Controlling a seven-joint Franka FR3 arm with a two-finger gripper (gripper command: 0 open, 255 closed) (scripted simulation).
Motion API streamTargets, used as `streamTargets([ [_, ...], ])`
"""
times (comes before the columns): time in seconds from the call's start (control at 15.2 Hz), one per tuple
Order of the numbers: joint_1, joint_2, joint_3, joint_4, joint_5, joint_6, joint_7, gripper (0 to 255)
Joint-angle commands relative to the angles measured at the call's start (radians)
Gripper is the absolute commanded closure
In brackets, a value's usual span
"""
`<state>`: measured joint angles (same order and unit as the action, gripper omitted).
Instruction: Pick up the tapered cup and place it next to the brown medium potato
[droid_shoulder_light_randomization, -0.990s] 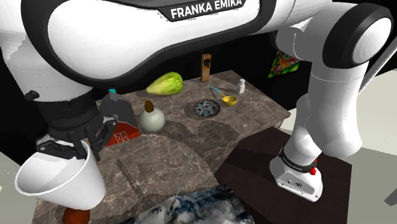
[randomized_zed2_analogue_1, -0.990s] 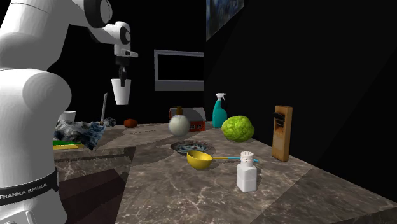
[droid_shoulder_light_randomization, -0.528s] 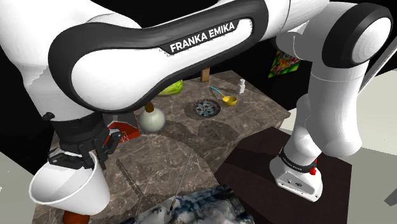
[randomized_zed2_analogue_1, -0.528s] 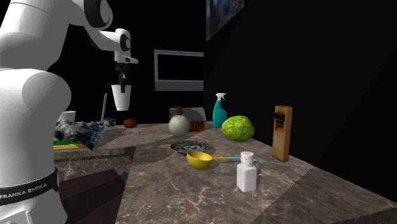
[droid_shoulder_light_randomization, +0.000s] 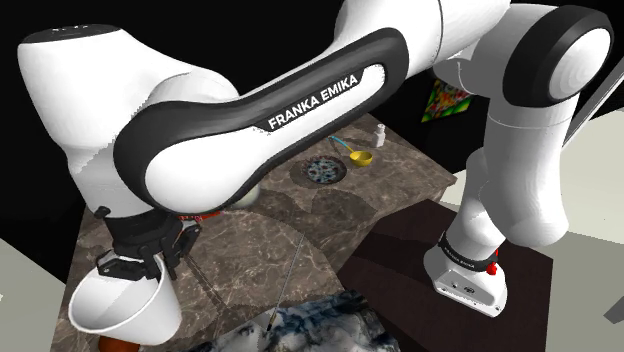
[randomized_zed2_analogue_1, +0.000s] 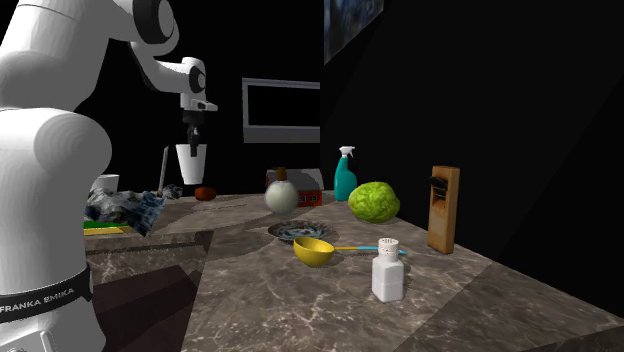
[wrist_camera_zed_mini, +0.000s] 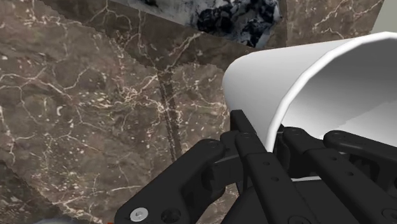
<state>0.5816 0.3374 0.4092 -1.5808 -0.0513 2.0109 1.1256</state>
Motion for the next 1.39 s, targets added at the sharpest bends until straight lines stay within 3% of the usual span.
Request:
streamTargets([
  [0.0,0.0,0.004,-0.001,-0.02,-0.002,0.025,0.0,255],
  [0.86,0.004,0.055,-0.012,-0.127,-0.024,0.179,0.005,255],
  [1.32,0.005,0.058,-0.013,-0.131,-0.025,0.187,0.006,255],
])
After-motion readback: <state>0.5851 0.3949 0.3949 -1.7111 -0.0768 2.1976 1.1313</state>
